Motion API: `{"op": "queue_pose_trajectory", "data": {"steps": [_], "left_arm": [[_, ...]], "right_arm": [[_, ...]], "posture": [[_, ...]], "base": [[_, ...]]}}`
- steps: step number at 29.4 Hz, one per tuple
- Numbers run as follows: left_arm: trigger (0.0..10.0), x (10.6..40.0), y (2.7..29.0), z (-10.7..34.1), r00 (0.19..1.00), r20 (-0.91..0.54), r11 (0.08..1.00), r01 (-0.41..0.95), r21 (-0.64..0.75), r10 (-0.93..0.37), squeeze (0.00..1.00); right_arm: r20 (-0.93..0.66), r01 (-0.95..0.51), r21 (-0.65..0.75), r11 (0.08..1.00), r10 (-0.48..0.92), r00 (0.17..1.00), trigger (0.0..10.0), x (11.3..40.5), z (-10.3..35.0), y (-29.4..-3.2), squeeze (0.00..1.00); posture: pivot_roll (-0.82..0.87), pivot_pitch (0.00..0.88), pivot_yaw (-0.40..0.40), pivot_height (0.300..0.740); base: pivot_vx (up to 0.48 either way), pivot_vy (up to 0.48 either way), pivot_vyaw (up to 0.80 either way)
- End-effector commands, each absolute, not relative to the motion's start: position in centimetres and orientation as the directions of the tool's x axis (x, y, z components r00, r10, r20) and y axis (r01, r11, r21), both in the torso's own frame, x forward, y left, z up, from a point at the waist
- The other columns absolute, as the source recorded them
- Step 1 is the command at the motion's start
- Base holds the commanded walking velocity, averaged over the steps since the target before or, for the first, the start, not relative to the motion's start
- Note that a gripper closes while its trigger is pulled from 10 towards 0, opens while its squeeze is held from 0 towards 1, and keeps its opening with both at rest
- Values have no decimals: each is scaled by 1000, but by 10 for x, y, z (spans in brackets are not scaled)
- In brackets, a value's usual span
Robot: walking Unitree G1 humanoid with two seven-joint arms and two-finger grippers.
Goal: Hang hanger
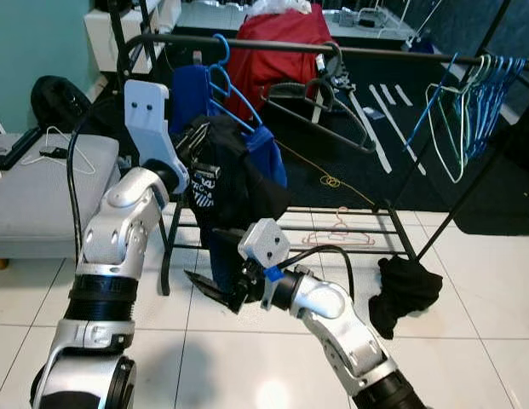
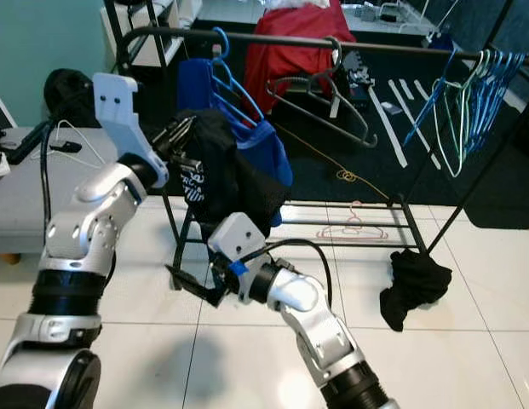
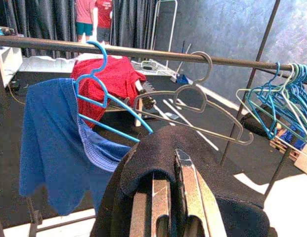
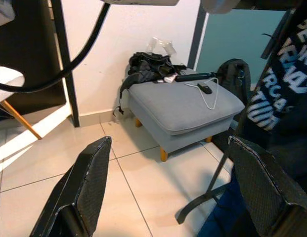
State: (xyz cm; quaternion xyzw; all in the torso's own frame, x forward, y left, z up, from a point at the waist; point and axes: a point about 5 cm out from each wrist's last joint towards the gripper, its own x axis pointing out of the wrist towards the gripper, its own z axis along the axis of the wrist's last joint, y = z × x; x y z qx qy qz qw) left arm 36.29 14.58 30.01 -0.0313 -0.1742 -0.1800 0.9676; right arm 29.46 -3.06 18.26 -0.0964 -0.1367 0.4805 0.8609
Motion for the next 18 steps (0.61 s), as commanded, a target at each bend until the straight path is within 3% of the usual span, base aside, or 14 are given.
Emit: {"op": "queue_pose_trajectory", "data": {"steps": [1, 2, 3, 4, 5, 6, 9, 14, 18], "left_arm": [[10000, 360, 145, 301, 835, 381, 908, 419, 25, -396, 0], [10000, 358, 146, 298, 822, 380, 895, 445, 38, -425, 0], [10000, 358, 146, 298, 822, 380, 895, 445, 38, -425, 0], [10000, 357, 149, 294, 818, 373, 890, 455, 46, -438, 0], [10000, 357, 149, 294, 818, 373, 890, 455, 46, -438, 0], [10000, 357, 155, 291, 819, 368, 889, 457, 43, -439, 0], [10000, 357, 162, 290, 814, 374, 884, 466, 34, -444, 0], [10000, 349, 162, 294, 710, 424, 793, 608, 34, -562, 0], [10000, 345, 161, 287, 640, 368, 714, 693, 103, -675, 0]], "right_arm": [[231, -717, -316, 621, 783, 577, 10000, 301, 191, -39, 1000], [288, -674, -308, 672, 741, 607, 10000, 303, 197, -45, 729], [288, -674, -308, 672, 741, 607, 10000, 303, 197, -45, 729], [330, -647, -291, 704, 709, 623, 10000, 304, 201, -49, 525], [330, -647, -291, 704, 709, 623, 10000, 304, 201, -49, 525], [363, -627, -282, 726, 686, 631, 10000, 304, 205, -54, 0], [385, -608, -275, 745, 665, 641, 10000, 304, 208, -58, 0], [354, -610, -283, 740, 671, 651, 10000, 305, 204, -61, 0], [347, -619, -282, 733, 680, 646, 10000, 305, 203, -61, 0]], "posture": [[-10, 184, -27, 740], [-10, 184, -26, 740], [-10, 184, -26, 740], [-13, 183, -25, 740], [-13, 183, -25, 740], [-14, 183, -24, 740], [-13, 179, -22, 740], [-7, 172, -23, 740], [-7, 173, -25, 740]], "base": [[0, 0, 0], [0, 0, 0], [0, 0, 0], [0, 0, 0], [0, 0, 0], [0, 0, 0], [0, 0, 0], [0, 0, 0], [0, 0, 0]]}}
